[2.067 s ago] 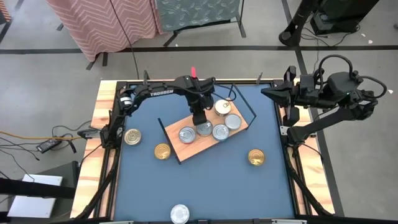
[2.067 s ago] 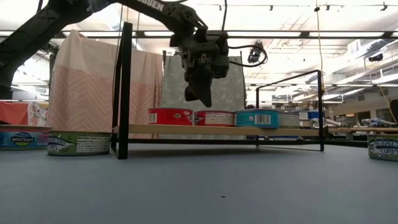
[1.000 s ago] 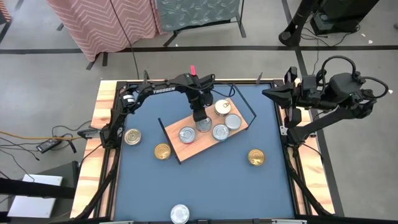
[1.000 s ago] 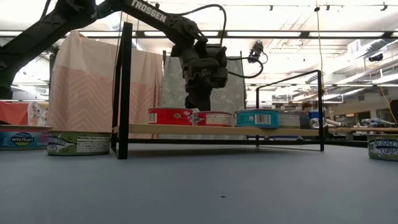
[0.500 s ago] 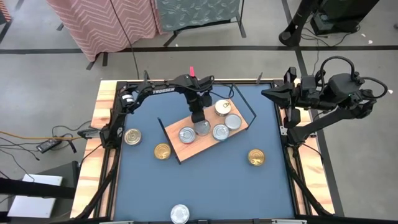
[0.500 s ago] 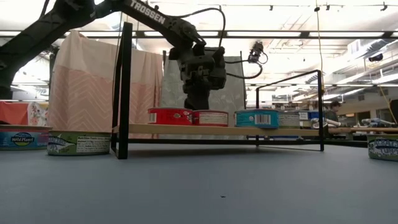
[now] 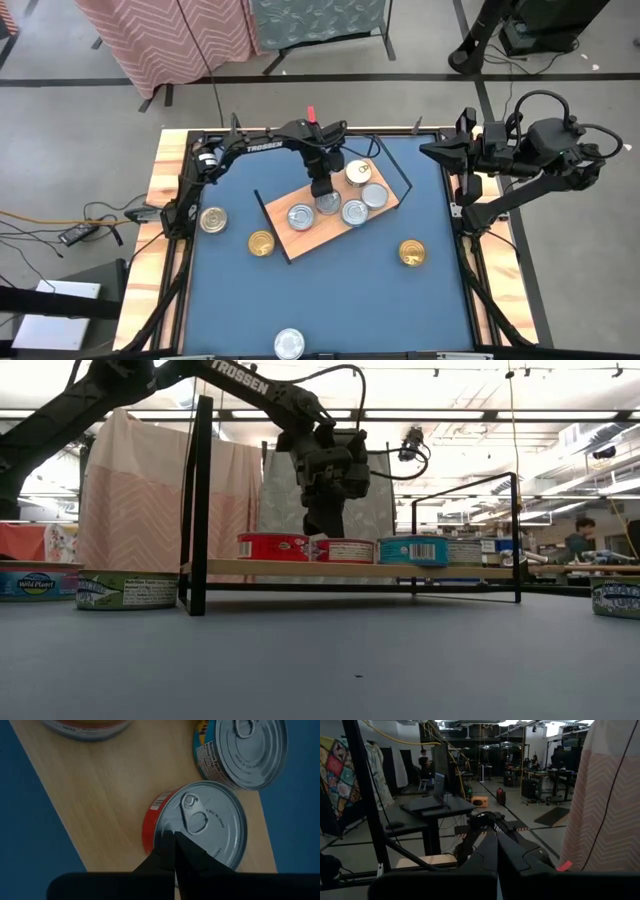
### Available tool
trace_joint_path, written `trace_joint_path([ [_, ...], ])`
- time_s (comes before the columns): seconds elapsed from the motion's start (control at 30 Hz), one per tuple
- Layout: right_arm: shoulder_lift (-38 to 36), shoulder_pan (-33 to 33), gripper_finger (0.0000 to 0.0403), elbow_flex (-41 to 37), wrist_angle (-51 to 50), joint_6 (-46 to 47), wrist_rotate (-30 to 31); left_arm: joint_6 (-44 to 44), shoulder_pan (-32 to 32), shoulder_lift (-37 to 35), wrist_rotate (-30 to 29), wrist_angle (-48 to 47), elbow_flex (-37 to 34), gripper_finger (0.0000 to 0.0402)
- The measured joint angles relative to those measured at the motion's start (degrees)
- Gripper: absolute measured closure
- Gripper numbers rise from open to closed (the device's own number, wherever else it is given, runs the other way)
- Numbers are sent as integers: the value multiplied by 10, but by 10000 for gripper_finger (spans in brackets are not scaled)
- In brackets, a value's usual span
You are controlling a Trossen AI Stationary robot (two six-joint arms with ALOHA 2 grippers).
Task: Stack canned seafood by type on shelf
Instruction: Stack the red tuna can on top of the red tuna can on the shelf
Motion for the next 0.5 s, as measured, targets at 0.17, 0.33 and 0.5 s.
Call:
trace_joint_path([
  [0.17,1,0,398,0,0,0,0,0,0,0,-6,4,0,401],
  [0.33,1,0,398,0,0,0,0,4,1,-1,-17,4,0,401],
  [0.5,1,0,398,0,0,2,0,8,1,-1,-33,5,0,401],
])
